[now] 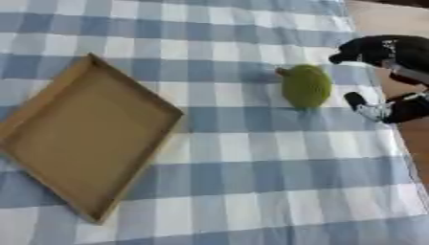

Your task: Pick up objects on the table and place them in the box.

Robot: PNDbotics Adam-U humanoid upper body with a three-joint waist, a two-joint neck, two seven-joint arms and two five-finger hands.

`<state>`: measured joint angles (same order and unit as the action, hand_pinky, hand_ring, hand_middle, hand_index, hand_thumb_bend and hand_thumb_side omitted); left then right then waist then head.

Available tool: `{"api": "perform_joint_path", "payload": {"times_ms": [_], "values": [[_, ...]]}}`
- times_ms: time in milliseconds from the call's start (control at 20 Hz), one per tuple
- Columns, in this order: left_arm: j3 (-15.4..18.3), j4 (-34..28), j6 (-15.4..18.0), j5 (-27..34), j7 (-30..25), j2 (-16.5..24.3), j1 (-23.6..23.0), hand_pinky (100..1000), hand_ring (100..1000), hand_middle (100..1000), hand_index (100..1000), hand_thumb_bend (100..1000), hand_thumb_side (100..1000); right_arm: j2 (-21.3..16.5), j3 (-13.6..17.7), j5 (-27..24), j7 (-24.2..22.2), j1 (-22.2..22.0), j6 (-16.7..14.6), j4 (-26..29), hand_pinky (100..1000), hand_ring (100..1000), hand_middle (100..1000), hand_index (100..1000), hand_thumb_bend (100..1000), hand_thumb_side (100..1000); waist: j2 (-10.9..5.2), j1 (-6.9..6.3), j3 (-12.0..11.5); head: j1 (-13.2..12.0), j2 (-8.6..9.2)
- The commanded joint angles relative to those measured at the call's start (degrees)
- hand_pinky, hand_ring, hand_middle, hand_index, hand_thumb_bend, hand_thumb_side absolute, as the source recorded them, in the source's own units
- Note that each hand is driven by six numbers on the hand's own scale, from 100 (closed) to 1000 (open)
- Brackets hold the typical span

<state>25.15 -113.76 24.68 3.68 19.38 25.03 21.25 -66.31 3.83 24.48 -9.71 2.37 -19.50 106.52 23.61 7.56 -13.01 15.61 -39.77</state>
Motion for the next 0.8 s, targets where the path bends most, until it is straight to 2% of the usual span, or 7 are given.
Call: {"api": "perform_joint_path", "payload": {"times_ms": [50,150,350,450,700,800], "values": [[-0.11,-0.83,-0.02,0.18,-0.39,1.43,0.6,743,725,757,713,497,467,-2.79,-0.2,-1.73,-2.12,1.67,0.04,-2.69,884,932,789,957,100,573,-1.6,-0.22,-0.1,0.56,-0.4],[-0.23,-0.83,-0.04,0.28,-0.55,1.44,0.68,743,725,757,713,496,467,-3.09,-1.05,-2.74,-4.06,3.12,-0.05,-4.86,889,939,795,961,100,649,-1.71,-0.17,-0.26,0.87,-0.56],[-0.4,-0.83,-0.13,0.5,-0.8,1.42,0.82,743,725,757,713,494,467,-3.43,-2.54,-5.08,-8.26,6.11,-0.45,-9.09,897,946,792,958,100,604,-1.89,-0.06,-0.56,1.52,-0.86],[-0.46,-0.83,-0.19,0.59,-0.93,1.39,0.88,743,725,757,713,493,467,-3.41,-3.05,-6.33,-9.89,7.44,-0.35,-10.84,911,957,801,951,100,517,-1.94,-0.01,-0.71,1.84,-0.98],[-0.58,-0.83,-0.3,0.76,-1.3,1.3,0.97,743,725,758,714,492,467,-3.01,-4.02,-9.05,-14.14,10.02,-0.01,-13.31,935,969,815,956,100,397,-2.02,0.08,-1.01,2.29,-1.28],[-0.61,-0.83,-0.32,0.83,-1.4,1.31,0.98,743,724,758,714,491,466,-2.85,-4.09,-9.75,-15.37,10.76,0.02,-13.48,940,970,824,966,100,394,-2.07,0.1,-1.05,2.41,-1.41]]}}
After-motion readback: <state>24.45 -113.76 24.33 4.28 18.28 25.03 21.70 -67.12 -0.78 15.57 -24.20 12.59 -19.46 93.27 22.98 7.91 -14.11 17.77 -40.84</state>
